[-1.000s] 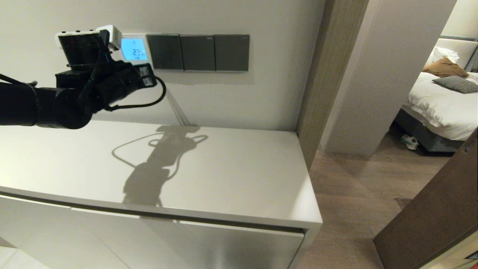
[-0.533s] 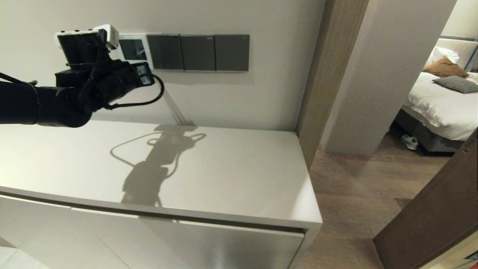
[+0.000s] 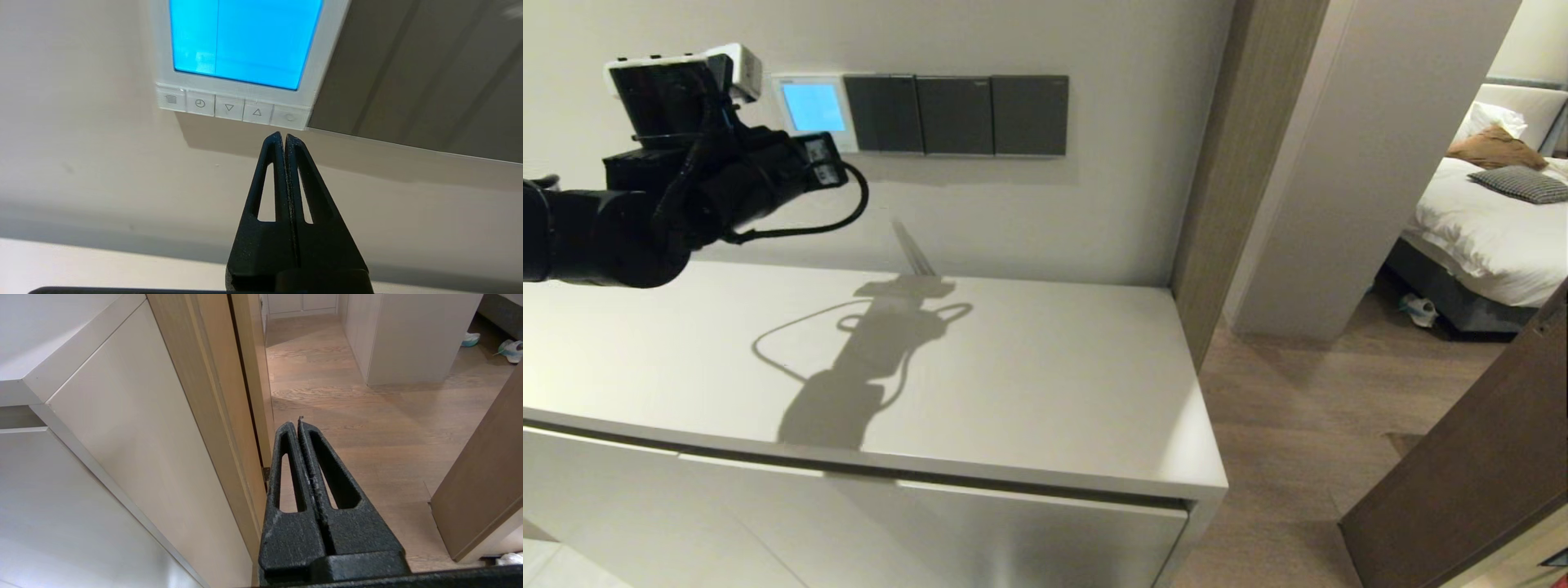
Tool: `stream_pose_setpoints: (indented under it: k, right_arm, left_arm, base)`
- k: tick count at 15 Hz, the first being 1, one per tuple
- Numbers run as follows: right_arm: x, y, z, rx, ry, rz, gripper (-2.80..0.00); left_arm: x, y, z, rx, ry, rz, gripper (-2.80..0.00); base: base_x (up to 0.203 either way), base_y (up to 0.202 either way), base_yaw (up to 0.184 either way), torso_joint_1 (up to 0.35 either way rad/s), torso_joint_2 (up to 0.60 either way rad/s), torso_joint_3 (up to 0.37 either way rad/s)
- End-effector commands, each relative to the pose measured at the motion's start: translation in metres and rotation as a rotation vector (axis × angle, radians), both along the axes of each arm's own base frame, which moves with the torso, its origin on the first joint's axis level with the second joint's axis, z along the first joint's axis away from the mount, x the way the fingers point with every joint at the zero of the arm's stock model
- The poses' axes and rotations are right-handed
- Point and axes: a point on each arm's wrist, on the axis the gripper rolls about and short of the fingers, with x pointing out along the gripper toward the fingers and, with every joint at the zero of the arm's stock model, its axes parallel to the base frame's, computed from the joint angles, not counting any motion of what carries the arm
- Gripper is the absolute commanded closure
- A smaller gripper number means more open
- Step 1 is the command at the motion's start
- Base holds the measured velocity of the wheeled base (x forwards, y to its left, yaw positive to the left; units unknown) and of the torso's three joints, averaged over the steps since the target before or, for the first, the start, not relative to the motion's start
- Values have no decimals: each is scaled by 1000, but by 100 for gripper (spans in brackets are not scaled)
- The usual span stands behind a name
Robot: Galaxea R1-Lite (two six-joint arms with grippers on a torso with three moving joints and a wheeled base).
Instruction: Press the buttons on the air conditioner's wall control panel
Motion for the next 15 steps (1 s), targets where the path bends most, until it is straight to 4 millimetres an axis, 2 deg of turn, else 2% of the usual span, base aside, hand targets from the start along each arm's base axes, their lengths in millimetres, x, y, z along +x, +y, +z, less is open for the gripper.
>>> stream_pose_setpoints:
  k: [1, 7, 9, 12, 15]
  right_arm:
    - [0, 0, 0, 1, 3, 1, 0]
    - [0, 0, 0, -1, 3, 1, 0]
    - [0, 0, 0, -1, 3, 2, 0]
    - [0, 0, 0, -1, 3, 1, 0]
    - [0, 0, 0, -1, 3, 1, 0]
  left_arm:
    - [-18, 2, 15, -8, -37, 1, 0]
    - [-15, 0, 14, -7, -34, -3, 0]
    - [-20, 1, 16, -8, -37, -3, 0]
    - [-45, 8, 26, -10, -57, 4, 0]
    - [-81, 17, 34, 3, -77, 15, 0]
  base:
    - [0, 0, 0, 0, 0, 0]
    - [0, 0, 0, 0, 0, 0]
    - [0, 0, 0, 0, 0, 0]
    - [0, 0, 0, 0, 0, 0]
    - [0, 0, 0, 0, 0, 0]
